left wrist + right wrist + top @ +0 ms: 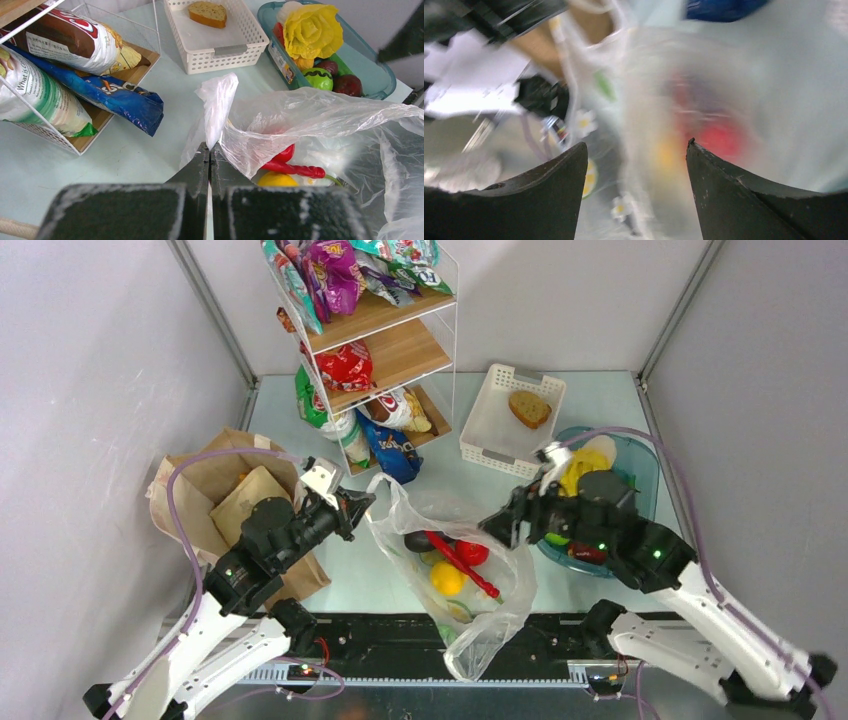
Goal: Untie the knot of the grocery bags and take out the mixed food
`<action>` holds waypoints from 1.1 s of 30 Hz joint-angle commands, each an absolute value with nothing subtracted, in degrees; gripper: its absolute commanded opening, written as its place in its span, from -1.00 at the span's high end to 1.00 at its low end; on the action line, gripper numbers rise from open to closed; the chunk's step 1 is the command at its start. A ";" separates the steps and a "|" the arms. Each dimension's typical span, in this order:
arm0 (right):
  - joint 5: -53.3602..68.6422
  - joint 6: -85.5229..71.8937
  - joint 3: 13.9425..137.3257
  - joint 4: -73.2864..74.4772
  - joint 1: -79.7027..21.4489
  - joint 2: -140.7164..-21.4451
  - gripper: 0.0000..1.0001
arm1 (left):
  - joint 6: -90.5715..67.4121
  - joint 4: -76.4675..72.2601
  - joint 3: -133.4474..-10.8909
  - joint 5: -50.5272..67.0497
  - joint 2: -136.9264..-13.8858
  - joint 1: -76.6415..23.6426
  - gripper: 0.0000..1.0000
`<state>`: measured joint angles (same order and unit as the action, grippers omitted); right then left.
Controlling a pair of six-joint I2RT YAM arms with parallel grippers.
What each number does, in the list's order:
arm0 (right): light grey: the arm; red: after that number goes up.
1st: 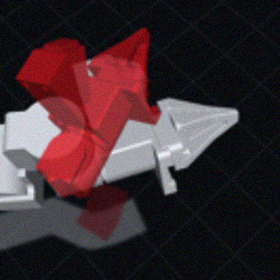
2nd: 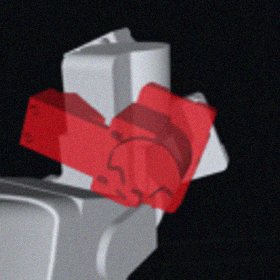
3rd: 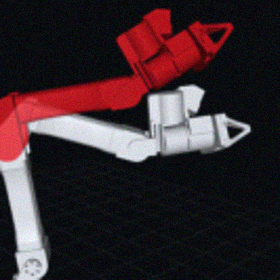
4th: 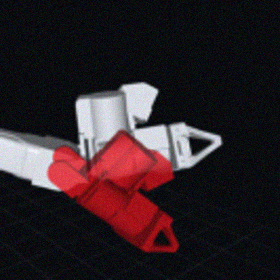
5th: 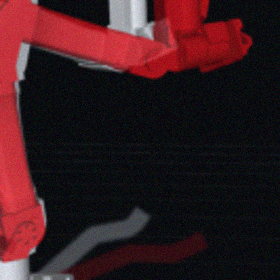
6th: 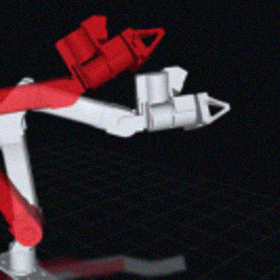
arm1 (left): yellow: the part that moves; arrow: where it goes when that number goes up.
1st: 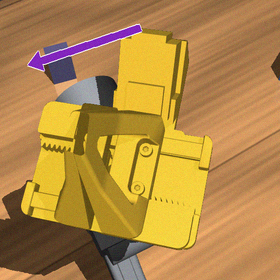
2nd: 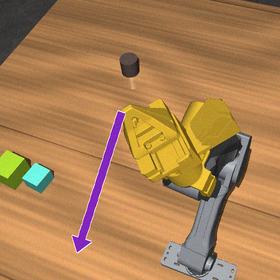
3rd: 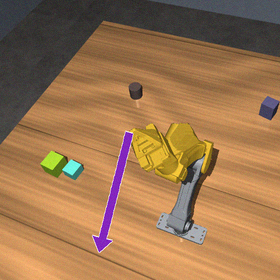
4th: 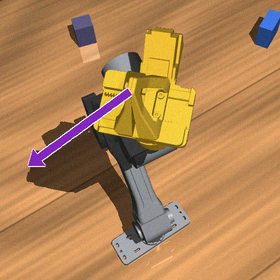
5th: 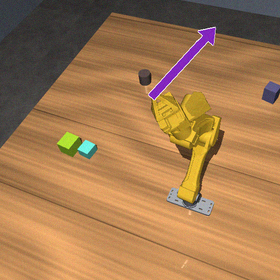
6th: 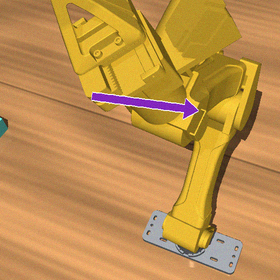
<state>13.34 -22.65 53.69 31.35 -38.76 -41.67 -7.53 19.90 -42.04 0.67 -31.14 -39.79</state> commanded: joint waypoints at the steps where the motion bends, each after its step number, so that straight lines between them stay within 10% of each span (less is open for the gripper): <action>1: -0.18 -23.06 60.52 29.37 -57.79 -47.41 -0.45 | -7.32 18.98 -42.45 0.82 -31.46 -40.12 1.00; 17: -22.83 -25.73 64.70 39.18 -74.03 -69.58 -0.35 | -7.12 18.90 -42.33 0.19 -30.95 -40.14 1.00; 22: -37.29 -24.16 62.60 40.22 -65.65 -71.71 -0.56 | -7.05 18.93 -42.34 0.20 -30.83 -40.09 1.00; 33: -27.17 -15.25 56.43 28.43 -48.26 -66.06 -0.98 | -7.01 18.94 -42.33 0.18 -30.49 -40.13 1.00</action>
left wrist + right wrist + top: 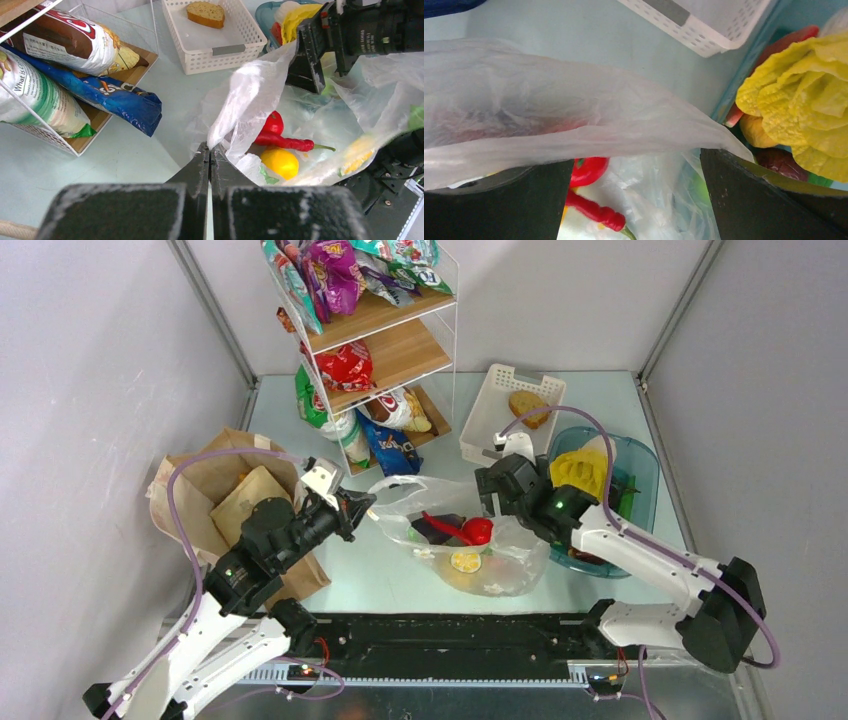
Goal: Untie the knot of the grocery bags and take out the mixed food
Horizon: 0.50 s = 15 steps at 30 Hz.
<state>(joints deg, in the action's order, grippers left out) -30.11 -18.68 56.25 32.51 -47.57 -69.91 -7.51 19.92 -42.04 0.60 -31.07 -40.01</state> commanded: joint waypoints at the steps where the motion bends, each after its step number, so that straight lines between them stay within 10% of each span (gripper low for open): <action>1: -26.46 -15.22 56.43 28.58 -49.05 -65.59 -0.99 | -7.02 18.95 -42.31 0.18 -30.50 -40.10 1.00; 10: -27.84 -25.32 55.97 35.12 -67.99 -63.84 -0.98 | -7.12 18.96 -42.43 0.19 -30.84 -40.15 1.00; 15: -28.46 -35.81 52.64 32.58 -74.34 -66.81 -0.65 | -7.05 18.93 -42.33 0.18 -30.54 -40.16 1.00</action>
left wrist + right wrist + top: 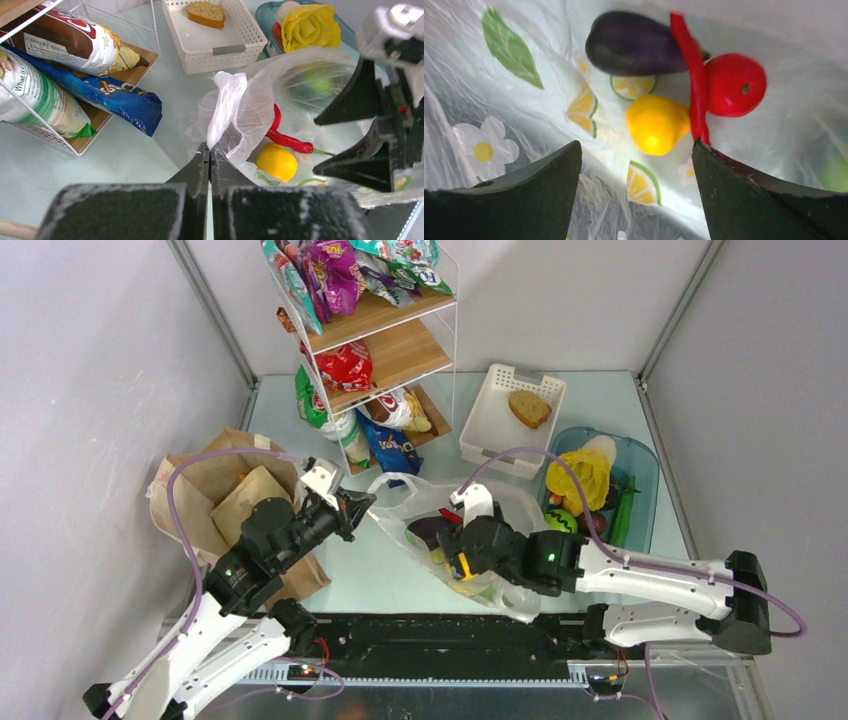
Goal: Untie the knot of the grocery bags and take out the mixed food
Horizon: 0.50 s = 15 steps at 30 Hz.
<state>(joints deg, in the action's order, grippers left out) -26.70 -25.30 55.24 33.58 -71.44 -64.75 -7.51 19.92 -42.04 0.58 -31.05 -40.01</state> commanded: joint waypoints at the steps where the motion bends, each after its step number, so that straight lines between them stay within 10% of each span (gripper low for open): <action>1: -28.29 -38.55 51.04 31.54 -74.61 -67.74 -0.63 | -7.04 18.97 -42.35 0.18 -30.47 -40.12 1.00; 15: -34.02 -50.61 44.82 20.24 -73.21 -75.04 -0.75 | -7.04 18.96 -42.36 0.22 -29.93 -40.11 1.00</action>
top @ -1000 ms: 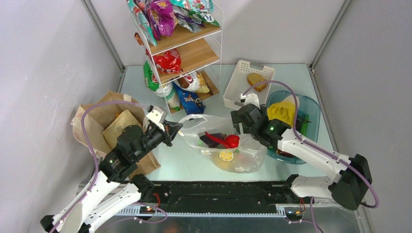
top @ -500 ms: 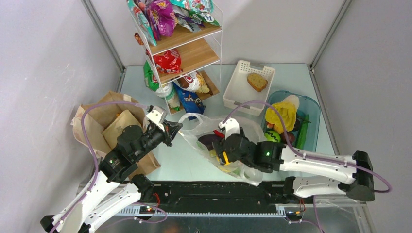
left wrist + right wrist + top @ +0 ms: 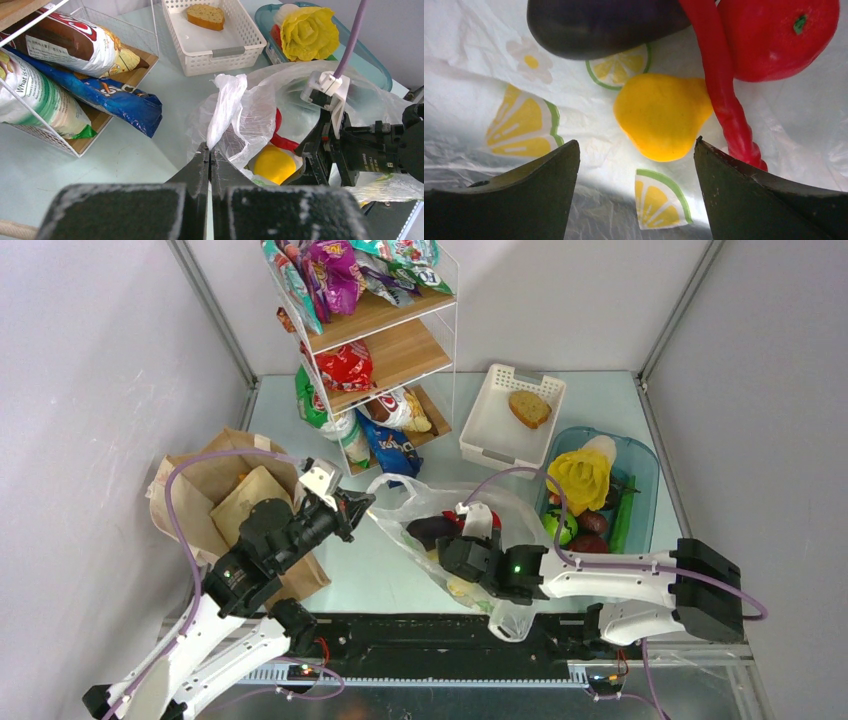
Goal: Untie the knot of the grocery bags and take out the mixed food
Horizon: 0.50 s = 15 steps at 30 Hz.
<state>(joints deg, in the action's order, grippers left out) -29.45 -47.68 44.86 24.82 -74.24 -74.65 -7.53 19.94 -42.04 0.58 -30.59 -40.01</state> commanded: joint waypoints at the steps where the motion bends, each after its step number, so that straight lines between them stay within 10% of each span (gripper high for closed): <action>1: -34.19 -50.20 44.76 19.96 -72.99 -75.67 -0.79 | -7.03 18.96 -42.41 0.20 -29.90 -40.10 1.00; 15: -38.50 -51.06 44.73 16.08 -70.49 -86.76 -0.72 | -7.05 18.94 -42.34 0.18 -30.28 -40.11 1.00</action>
<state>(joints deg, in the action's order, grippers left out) -35.77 -49.56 44.84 19.77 -71.26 -83.72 -7.51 20.08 -42.04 0.60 -30.28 -40.01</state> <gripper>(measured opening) 0.857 0.005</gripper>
